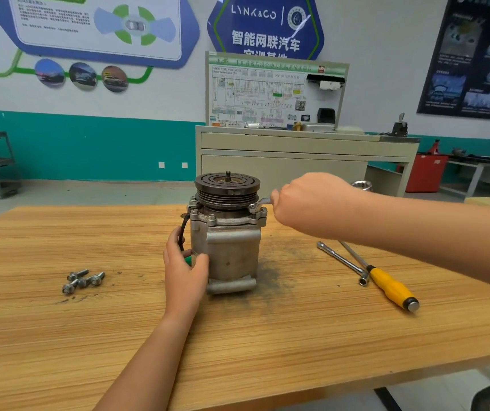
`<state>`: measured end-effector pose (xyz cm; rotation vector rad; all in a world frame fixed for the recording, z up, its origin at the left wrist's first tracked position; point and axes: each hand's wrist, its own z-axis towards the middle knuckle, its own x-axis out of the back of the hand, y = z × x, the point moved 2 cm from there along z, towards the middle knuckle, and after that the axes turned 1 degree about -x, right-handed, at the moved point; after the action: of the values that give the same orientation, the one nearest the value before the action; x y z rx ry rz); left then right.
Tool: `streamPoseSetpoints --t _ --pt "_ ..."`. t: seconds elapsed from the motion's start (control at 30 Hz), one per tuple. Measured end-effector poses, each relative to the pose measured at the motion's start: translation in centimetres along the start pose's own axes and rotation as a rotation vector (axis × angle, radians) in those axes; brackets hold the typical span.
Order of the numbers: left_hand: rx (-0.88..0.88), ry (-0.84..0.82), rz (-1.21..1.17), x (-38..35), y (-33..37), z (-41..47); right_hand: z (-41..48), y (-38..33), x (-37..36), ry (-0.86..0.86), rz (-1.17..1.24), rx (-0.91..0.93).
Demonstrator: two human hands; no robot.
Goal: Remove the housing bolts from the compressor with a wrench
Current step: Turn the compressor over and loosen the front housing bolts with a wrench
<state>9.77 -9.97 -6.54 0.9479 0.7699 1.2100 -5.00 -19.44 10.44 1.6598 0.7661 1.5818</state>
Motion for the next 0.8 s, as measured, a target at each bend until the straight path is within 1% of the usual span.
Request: streamPoseSetpoints --t 0.2,0.3,0.4,0.6,0.7,0.8 --pt "0.02 0.017 -0.028 0.1 0.0 0.0 0.4 -0.8 -1.2 0.02 0.083 -0.066" --pt "0.033 0.018 -0.037 0.2 0.0 0.0 0.5 -1.1 -1.8 0.058 0.129 -0.099" --pt "0.04 0.017 -0.045 0.2 0.1 -0.1 0.6 -0.6 -2.3 0.078 0.145 -0.098" --pt "0.051 0.019 -0.057 0.2 0.3 -0.1 1.6 1.5 -5.1 0.129 0.177 -0.18" --pt "0.056 0.021 -0.063 0.2 0.5 -0.1 3.0 1.9 -6.3 0.226 0.259 -0.231" --pt "0.063 0.055 -0.071 0.3 0.4 -0.1 4.6 1.2 -8.5 0.385 0.349 -0.307"
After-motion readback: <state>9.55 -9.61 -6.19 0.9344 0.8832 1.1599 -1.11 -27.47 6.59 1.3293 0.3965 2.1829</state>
